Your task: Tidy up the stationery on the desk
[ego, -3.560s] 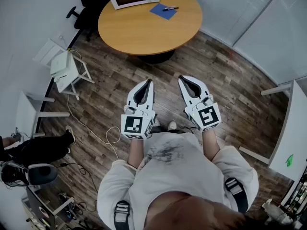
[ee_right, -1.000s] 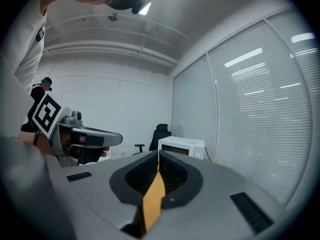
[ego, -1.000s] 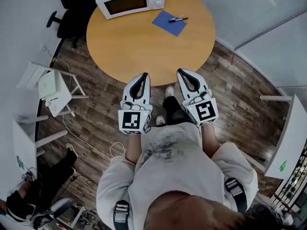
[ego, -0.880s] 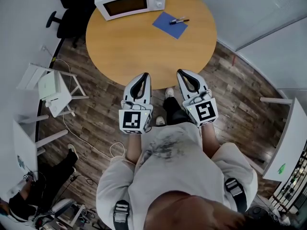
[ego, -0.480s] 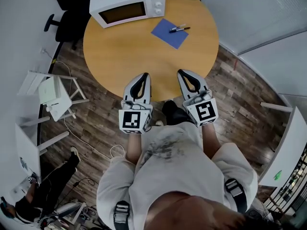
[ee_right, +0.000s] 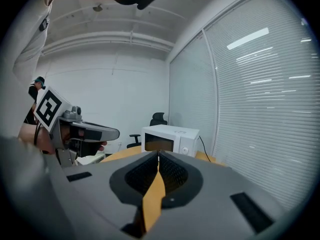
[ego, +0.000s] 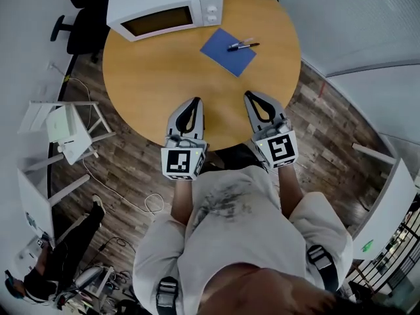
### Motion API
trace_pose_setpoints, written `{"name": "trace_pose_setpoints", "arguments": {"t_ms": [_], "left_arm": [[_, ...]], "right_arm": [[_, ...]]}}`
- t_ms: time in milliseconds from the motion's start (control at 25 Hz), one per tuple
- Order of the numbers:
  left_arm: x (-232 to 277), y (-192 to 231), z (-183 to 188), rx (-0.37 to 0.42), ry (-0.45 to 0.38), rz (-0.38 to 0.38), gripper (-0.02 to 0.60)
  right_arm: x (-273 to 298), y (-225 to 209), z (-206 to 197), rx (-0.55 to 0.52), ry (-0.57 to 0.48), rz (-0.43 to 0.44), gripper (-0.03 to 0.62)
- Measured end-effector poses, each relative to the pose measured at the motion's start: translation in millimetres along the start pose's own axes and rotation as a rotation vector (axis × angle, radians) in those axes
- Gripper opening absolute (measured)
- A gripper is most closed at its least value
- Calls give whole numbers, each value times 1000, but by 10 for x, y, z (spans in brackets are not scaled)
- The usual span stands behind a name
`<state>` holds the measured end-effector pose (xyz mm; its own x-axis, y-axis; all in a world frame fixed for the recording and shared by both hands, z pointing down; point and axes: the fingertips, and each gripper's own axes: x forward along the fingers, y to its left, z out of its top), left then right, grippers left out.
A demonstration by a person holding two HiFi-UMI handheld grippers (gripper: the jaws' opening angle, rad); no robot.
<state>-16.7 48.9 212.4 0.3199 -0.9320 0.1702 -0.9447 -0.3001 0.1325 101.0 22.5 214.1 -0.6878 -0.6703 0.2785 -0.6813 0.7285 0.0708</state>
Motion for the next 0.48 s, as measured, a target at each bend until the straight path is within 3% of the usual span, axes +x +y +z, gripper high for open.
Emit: {"name": "trace_pose_setpoints", "arguments": {"t_ms": [480], "left_arm": [[593,-31,-360,-18,56,-53,11]], "right_arm": [[412,-407,-419,-46,79,8,64]]}}
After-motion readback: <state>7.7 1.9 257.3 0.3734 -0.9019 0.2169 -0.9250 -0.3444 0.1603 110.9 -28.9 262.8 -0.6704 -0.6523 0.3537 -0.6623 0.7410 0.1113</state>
